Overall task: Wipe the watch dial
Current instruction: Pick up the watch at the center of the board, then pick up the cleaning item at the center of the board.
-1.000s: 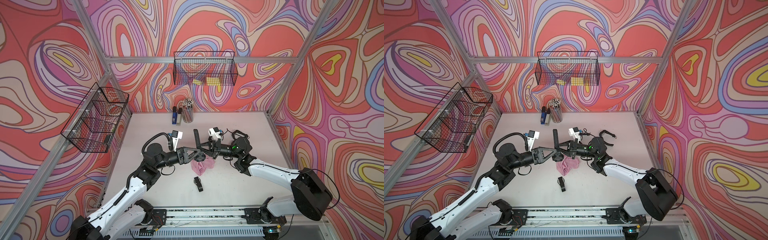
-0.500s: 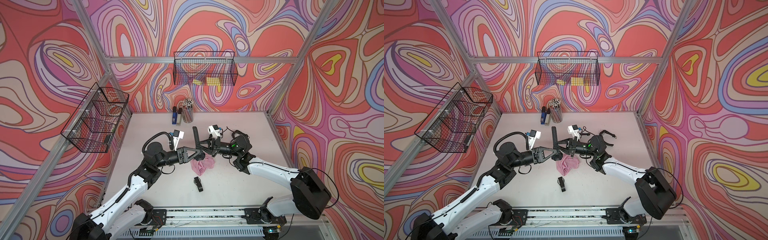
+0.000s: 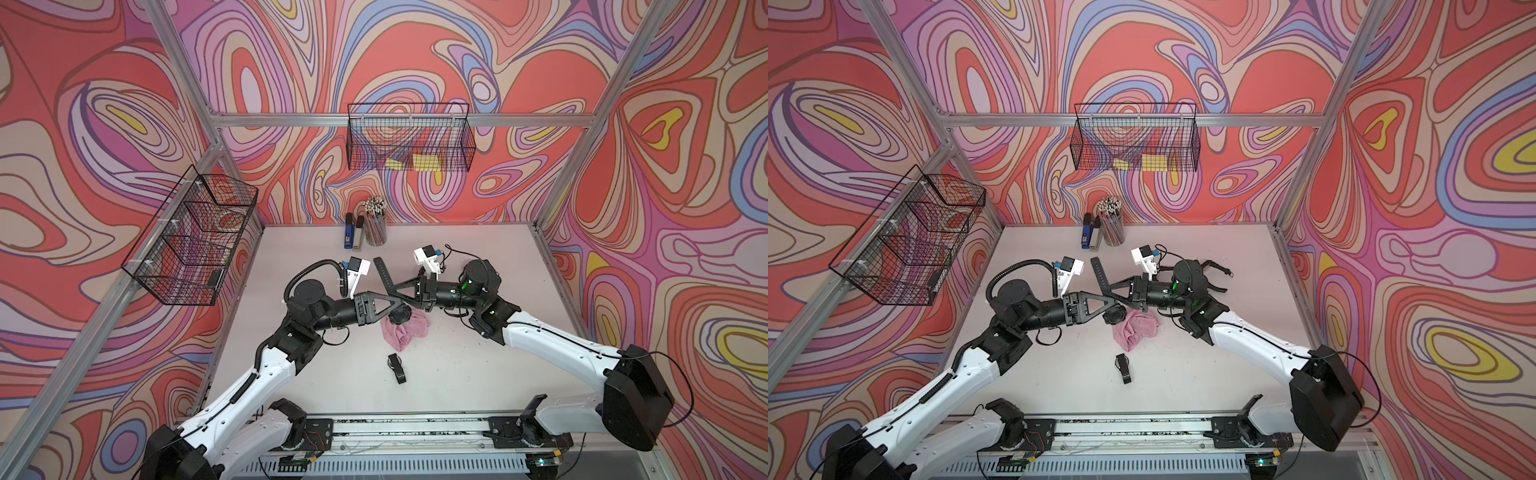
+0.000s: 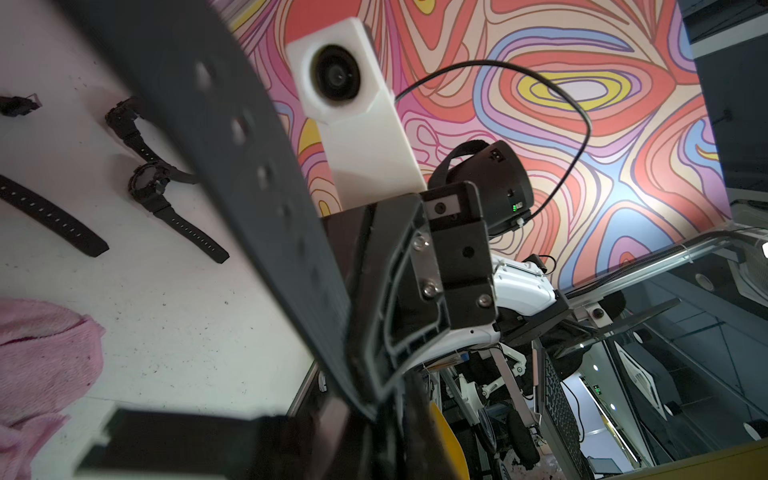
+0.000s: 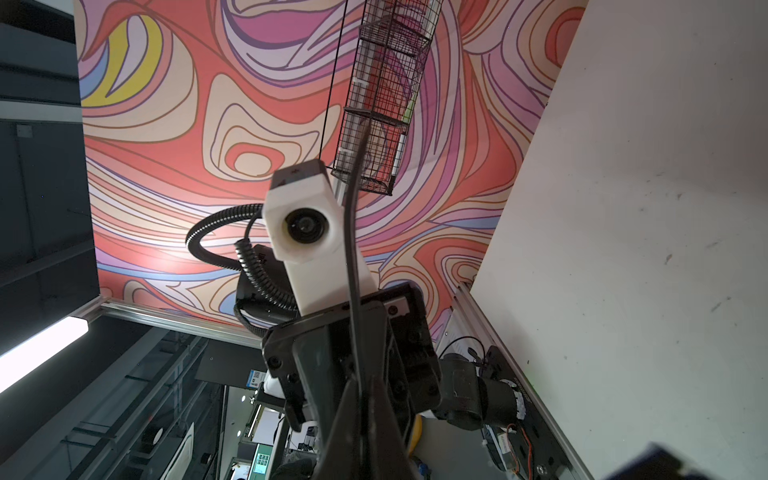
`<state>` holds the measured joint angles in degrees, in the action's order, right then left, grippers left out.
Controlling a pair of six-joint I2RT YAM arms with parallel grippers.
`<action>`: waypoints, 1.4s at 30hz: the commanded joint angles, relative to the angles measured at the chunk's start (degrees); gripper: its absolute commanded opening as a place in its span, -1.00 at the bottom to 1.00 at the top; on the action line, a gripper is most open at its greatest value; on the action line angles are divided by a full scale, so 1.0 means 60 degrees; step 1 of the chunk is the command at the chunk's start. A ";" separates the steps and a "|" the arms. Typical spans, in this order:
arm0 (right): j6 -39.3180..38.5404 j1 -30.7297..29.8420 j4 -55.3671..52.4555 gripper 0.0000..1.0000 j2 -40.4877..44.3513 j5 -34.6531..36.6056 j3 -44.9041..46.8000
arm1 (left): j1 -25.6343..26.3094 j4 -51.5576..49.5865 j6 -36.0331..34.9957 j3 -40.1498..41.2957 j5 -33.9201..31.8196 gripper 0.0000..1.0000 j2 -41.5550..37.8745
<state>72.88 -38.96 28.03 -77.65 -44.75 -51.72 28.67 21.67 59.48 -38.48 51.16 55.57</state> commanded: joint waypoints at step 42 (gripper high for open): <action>-0.7101 -0.0805 -0.8070 0.59 -0.2683 0.6665 -0.1321 | -0.0245 0.6396 0.6584 0.4099 -0.4744 -1.00 -0.2465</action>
<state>29.17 -42.41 -23.66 -91.96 -5.28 -56.95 27.64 60.10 98.83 -15.18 25.96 42.24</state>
